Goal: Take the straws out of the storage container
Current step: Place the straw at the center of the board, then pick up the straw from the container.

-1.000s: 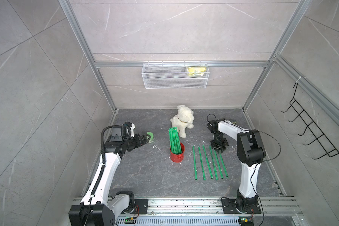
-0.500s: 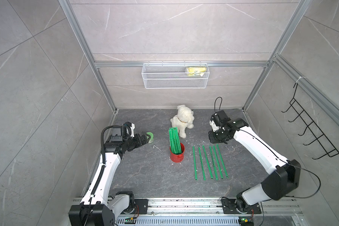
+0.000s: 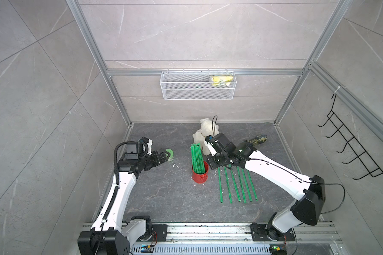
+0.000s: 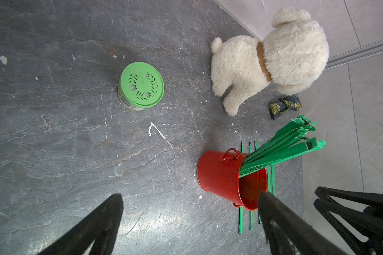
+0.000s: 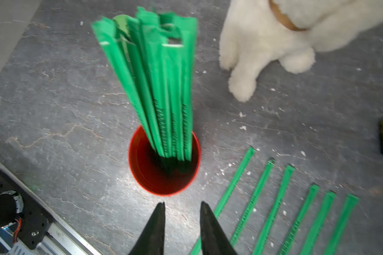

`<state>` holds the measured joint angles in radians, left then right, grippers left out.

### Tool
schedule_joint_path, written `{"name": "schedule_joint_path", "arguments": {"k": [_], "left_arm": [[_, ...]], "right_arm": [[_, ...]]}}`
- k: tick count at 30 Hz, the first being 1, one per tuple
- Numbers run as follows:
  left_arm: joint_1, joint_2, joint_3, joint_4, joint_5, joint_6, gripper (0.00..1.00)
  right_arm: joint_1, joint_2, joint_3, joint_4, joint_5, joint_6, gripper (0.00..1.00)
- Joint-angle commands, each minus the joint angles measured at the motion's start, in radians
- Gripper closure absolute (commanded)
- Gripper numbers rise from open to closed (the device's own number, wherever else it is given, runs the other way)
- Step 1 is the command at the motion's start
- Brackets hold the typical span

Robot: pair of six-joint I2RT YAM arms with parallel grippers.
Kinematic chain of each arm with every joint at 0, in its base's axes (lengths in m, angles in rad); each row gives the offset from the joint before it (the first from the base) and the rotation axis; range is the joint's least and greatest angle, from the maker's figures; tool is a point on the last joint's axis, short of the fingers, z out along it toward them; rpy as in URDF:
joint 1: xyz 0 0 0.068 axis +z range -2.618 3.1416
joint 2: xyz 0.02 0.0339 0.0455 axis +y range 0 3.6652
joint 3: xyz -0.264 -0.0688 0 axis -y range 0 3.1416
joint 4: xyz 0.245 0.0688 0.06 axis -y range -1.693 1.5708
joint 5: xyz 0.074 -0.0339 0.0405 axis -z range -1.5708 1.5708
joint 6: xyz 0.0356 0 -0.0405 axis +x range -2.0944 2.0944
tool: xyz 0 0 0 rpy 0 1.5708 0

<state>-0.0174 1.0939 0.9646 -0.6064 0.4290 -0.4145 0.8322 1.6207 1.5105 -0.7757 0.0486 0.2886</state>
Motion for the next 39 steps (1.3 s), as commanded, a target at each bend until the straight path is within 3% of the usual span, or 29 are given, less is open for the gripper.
{"name": "schedule_joint_path", "arguments": {"k": [1, 20, 39], "left_arm": [[-0.001, 0.004, 0.037, -0.015, 0.014, 0.026, 0.0], [-0.001, 0.005, 0.039, -0.017, 0.014, 0.026, 0.0], [-0.001, 0.004, 0.039, -0.017, 0.019, 0.027, 0.0]], "right_arm": [[0.031, 0.053, 0.055, 0.055, 0.021, 0.018, 0.69], [0.073, 0.279, 0.21, 0.078, 0.039, 0.029, 0.69], [0.065, 0.341, 0.274, 0.046, 0.062, 0.031, 0.73]]}}
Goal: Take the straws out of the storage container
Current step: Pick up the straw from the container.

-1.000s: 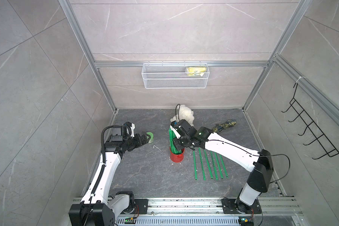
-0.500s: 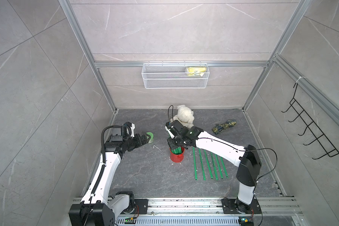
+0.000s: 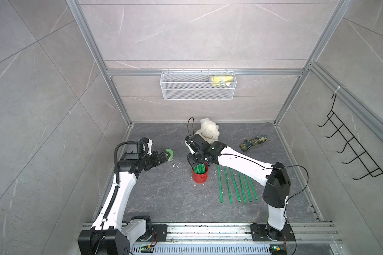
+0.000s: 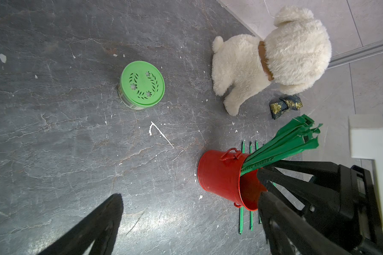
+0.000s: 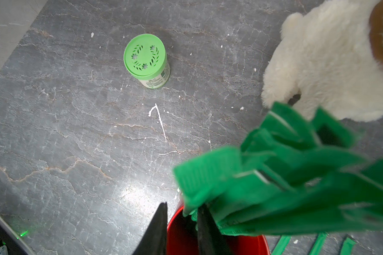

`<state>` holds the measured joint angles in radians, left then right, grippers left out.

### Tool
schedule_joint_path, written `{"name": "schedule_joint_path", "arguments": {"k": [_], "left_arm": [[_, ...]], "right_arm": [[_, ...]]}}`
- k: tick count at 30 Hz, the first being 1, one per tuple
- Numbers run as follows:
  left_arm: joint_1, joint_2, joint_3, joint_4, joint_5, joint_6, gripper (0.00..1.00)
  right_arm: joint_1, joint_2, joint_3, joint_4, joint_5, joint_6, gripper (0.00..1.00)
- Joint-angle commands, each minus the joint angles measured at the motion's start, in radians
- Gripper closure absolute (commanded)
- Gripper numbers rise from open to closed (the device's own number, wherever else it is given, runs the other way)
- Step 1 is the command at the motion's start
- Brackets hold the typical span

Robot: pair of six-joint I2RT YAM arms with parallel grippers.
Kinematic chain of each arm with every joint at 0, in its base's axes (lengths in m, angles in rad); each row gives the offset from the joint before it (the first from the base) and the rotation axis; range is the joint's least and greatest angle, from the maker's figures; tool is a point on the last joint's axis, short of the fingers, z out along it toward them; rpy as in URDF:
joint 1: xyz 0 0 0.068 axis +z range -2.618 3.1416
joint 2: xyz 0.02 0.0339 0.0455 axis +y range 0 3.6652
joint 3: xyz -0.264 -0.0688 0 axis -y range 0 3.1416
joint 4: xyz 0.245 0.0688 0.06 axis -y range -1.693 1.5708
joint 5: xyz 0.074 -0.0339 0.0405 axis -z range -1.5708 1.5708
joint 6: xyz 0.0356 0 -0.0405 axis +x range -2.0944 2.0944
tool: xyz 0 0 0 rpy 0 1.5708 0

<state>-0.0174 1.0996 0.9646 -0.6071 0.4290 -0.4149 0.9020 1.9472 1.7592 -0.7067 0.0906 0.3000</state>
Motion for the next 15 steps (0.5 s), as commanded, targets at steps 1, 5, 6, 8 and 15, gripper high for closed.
{"name": "schedule_joint_path", "arguments": {"k": [1, 5, 6, 8, 15], "left_arm": [[-0.001, -0.002, 0.039, -0.017, 0.019, 0.026, 0.0], [-0.001, -0.003, 0.039, -0.017, 0.018, 0.028, 0.0], [0.0, -0.001, 0.039, -0.017, 0.018, 0.028, 0.0], [-0.001, -0.001, 0.039, -0.017, 0.019, 0.026, 0.0], [-0.001, -0.001, 0.039, -0.017, 0.018, 0.027, 0.0]], "right_arm": [[-0.005, 0.015, 0.026, -0.024, 0.019, 0.018, 0.73], [-0.006, 0.019, 0.032, -0.028, 0.015, 0.016, 0.78], [-0.006, 0.018, 0.031, -0.028, 0.015, 0.015, 0.79], [-0.006, 0.018, 0.032, -0.031, 0.017, 0.014, 0.8], [-0.008, 0.015, 0.023, -0.031, 0.018, 0.013, 0.84]]}}
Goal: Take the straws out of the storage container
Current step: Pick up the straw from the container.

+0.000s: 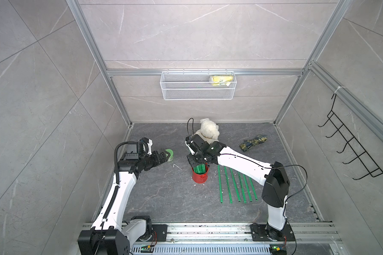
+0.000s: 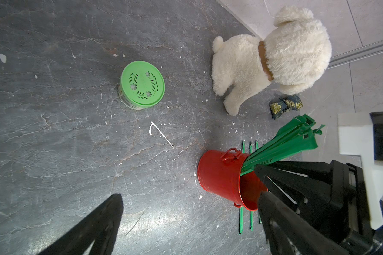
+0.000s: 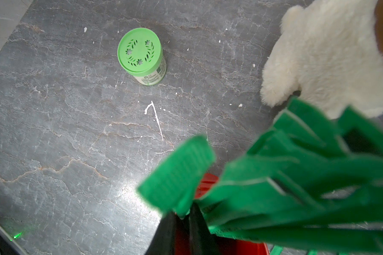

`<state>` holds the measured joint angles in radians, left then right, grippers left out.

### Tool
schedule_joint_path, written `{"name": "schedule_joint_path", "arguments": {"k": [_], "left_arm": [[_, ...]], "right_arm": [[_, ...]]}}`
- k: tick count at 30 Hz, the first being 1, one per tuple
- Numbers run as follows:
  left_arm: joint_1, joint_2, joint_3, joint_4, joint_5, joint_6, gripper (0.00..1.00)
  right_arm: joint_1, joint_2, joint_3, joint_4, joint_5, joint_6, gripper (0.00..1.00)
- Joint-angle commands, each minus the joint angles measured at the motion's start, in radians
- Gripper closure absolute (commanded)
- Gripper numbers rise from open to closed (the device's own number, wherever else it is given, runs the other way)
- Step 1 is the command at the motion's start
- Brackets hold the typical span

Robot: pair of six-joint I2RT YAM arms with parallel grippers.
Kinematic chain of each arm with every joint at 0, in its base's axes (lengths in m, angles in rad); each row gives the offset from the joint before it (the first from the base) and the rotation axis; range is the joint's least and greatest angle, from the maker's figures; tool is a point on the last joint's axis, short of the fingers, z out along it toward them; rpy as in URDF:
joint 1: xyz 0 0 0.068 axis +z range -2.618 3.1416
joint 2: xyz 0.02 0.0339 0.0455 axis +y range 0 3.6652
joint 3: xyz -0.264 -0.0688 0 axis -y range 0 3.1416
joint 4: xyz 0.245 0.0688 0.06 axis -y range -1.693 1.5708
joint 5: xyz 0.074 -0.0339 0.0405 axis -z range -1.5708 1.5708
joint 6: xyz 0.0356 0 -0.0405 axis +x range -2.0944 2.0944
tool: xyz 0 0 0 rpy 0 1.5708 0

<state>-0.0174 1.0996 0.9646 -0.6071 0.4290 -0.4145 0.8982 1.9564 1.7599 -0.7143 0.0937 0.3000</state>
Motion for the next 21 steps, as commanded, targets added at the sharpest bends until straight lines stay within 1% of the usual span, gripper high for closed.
{"name": "schedule_joint_path", "arguments": {"k": [1, 7, 10, 14, 21], "left_arm": [[-0.001, -0.001, 0.039, -0.016, 0.019, 0.026, 0.0], [-0.001, 0.0, 0.039, -0.017, 0.018, 0.026, 0.0], [-0.001, -0.002, 0.039, -0.016, 0.02, 0.026, 0.0], [-0.001, -0.001, 0.039, -0.016, 0.02, 0.027, 0.0], [-0.001, -0.001, 0.039, -0.016, 0.019, 0.026, 0.0]], "right_arm": [[-0.004, 0.004, 0.021, -0.023, 0.014, 0.013, 0.84], [-0.005, -0.001, 0.02, -0.024, 0.017, 0.011, 0.85], [-0.004, 0.009, 0.028, -0.028, 0.012, 0.01, 0.79], [-0.004, 0.018, 0.035, -0.03, 0.013, 0.011, 0.76], [-0.004, 0.03, 0.046, -0.033, 0.009, 0.007, 0.8]]}}
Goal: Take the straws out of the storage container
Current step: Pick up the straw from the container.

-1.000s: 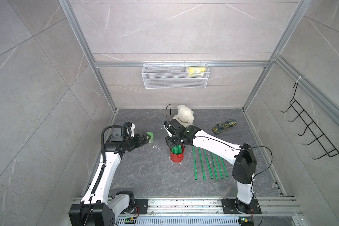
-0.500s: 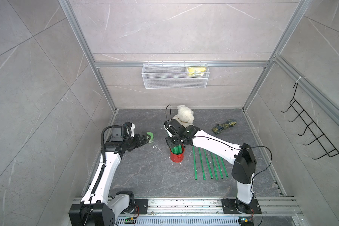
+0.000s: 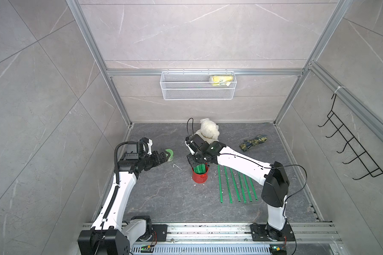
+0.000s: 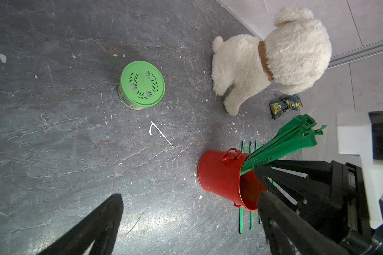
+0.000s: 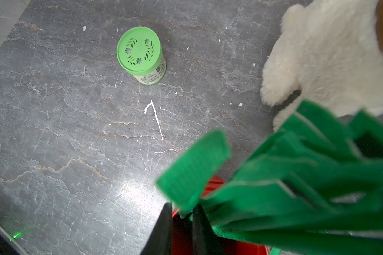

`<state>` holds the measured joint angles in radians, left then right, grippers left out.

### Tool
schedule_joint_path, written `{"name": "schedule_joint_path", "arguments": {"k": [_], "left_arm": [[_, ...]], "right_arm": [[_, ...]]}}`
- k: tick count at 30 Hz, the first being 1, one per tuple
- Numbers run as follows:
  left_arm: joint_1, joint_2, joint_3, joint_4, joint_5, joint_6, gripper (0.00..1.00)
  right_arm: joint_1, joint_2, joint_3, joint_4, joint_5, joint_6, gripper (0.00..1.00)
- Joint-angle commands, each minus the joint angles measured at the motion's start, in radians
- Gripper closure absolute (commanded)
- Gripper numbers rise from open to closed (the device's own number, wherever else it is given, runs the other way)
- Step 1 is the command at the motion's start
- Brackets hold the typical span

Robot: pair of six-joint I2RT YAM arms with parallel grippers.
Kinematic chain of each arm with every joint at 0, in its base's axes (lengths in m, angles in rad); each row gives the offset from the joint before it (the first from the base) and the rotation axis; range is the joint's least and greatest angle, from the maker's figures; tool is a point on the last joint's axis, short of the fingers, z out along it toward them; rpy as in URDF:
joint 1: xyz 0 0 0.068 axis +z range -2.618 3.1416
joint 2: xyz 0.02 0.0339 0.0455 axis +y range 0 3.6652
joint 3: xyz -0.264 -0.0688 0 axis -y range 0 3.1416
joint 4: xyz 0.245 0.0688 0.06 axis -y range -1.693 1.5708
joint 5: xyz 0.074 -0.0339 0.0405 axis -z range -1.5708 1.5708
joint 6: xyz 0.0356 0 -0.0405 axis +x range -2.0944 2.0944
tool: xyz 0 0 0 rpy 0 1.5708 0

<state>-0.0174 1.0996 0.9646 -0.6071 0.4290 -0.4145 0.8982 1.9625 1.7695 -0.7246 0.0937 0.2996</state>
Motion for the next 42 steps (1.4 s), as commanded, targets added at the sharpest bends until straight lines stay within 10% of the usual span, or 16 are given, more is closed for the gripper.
{"name": "schedule_joint_path", "arguments": {"k": [1, 42], "left_arm": [[-0.001, 0.0, 0.039, -0.016, 0.019, 0.027, 0.0], [-0.001, 0.0, 0.039, -0.016, 0.02, 0.027, 0.0]], "right_arm": [[-0.004, 0.026, 0.039, -0.024, 0.009, 0.007, 0.81], [-0.004, 0.003, 0.015, -0.03, -0.009, 0.007, 0.9]]}}
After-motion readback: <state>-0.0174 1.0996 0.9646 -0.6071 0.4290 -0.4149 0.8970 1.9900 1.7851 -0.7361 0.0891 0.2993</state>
